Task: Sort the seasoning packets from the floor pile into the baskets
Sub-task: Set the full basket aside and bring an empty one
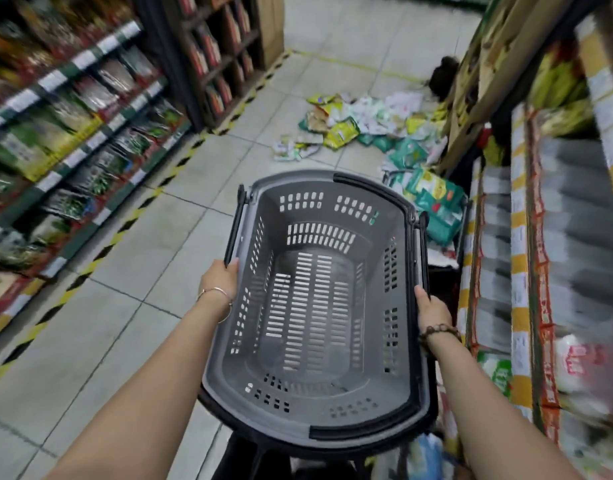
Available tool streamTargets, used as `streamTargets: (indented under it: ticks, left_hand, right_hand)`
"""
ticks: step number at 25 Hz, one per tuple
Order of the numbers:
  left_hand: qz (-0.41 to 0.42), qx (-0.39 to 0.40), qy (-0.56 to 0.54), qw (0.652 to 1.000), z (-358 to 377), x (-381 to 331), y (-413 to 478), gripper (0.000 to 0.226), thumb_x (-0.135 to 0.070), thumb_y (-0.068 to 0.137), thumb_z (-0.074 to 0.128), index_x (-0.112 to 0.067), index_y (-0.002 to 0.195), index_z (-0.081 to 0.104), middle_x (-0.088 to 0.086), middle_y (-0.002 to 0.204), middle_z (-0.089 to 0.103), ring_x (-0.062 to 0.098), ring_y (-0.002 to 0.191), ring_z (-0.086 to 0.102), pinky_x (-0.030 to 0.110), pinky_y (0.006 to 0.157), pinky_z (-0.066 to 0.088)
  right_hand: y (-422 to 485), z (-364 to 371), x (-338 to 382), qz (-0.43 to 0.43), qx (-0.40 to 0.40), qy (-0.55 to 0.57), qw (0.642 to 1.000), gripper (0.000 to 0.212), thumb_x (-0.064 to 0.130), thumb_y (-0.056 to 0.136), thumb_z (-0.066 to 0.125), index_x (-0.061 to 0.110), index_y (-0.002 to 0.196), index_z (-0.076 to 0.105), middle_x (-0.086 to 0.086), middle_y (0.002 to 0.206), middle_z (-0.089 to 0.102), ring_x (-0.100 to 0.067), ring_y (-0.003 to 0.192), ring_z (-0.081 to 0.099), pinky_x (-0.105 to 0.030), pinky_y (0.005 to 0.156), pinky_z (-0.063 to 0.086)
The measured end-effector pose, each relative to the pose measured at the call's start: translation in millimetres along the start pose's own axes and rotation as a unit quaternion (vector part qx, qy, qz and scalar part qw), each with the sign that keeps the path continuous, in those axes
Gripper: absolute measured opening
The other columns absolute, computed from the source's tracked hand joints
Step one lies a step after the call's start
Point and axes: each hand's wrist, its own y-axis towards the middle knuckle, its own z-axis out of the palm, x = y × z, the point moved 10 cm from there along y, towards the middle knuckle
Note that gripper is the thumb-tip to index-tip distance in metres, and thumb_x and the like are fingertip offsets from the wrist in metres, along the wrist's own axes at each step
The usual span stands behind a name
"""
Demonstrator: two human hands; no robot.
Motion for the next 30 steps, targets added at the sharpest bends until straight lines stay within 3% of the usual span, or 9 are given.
streamTargets:
  ticks: [4, 12, 21, 30]
  left_hand:
    - [0.021, -0.017, -0.009, 1.000, -35, -26, 58, 0.044, -0.036, 0.099, 0.035, 0.005, 0.108, 0.048, 0.031, 0.113, 0.055, 0.043, 0.104, 0.052, 0.039, 0.080, 0.038]
    - [0.066, -0.006, -0.004, 0.998, -90, -117, 206, 0.040, -0.037, 0.100, 0.033, 0.001, 0.101, 0.048, 0.026, 0.114, 0.055, 0.039, 0.104, 0.052, 0.035, 0.073, 0.032]
    - [0.068, 0.055, 0.011, 0.996, -50, -211, 373, 0.047, -0.040, 0.099, 0.033, 0.005, 0.108, 0.047, 0.027, 0.115, 0.055, 0.040, 0.103, 0.052, 0.037, 0.074, 0.035]
    - [0.081, 0.052, 0.065, 0.993, -21, -385, 563, 0.053, -0.041, 0.099, 0.031, 0.006, 0.117, 0.046, 0.029, 0.124, 0.050, 0.043, 0.114, 0.047, 0.043, 0.089, 0.037]
  right_hand:
    - [27, 21, 84, -0.038, 0.004, -0.013, 0.999, 0.058, 0.045, 0.098, 0.034, -0.006, 0.107, 0.059, -0.026, 0.112, 0.059, -0.037, 0.103, 0.055, -0.035, 0.079, 0.037]
    - [96, 55, 225, -0.055, -0.063, -0.002, 0.996, 0.061, 0.045, 0.098, 0.033, -0.010, 0.113, 0.056, -0.031, 0.121, 0.054, -0.041, 0.114, 0.049, -0.041, 0.093, 0.037]
    - [217, 71, 328, -0.020, -0.099, -0.019, 0.995, 0.062, 0.046, 0.098, 0.032, -0.010, 0.109, 0.057, -0.030, 0.112, 0.058, -0.041, 0.104, 0.053, -0.040, 0.083, 0.039]
    - [396, 70, 476, 0.002, -0.090, 0.009, 0.996, 0.060, 0.044, 0.098, 0.032, -0.005, 0.125, 0.050, -0.027, 0.134, 0.046, -0.039, 0.120, 0.045, -0.039, 0.095, 0.035]
